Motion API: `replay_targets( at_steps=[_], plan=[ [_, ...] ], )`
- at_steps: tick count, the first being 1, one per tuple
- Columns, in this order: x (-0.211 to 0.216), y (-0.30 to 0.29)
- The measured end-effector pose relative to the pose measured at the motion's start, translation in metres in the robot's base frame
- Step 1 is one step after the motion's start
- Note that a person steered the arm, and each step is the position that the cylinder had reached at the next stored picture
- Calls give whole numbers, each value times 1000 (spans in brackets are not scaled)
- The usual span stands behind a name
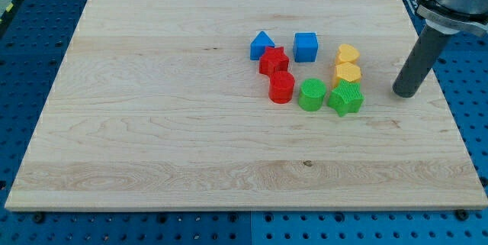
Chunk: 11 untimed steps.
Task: Move the yellow heart to the bottom right of the blue cube
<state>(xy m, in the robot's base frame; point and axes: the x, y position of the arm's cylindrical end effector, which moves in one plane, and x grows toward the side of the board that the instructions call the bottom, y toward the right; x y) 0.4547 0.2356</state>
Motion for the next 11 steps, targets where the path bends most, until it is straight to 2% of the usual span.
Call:
replay_targets(
  at_steps=[3, 5, 9, 11],
  plan=[
    [-23, -18],
    [-55, -22],
    [-49, -38],
    [-66, -53]
  ],
)
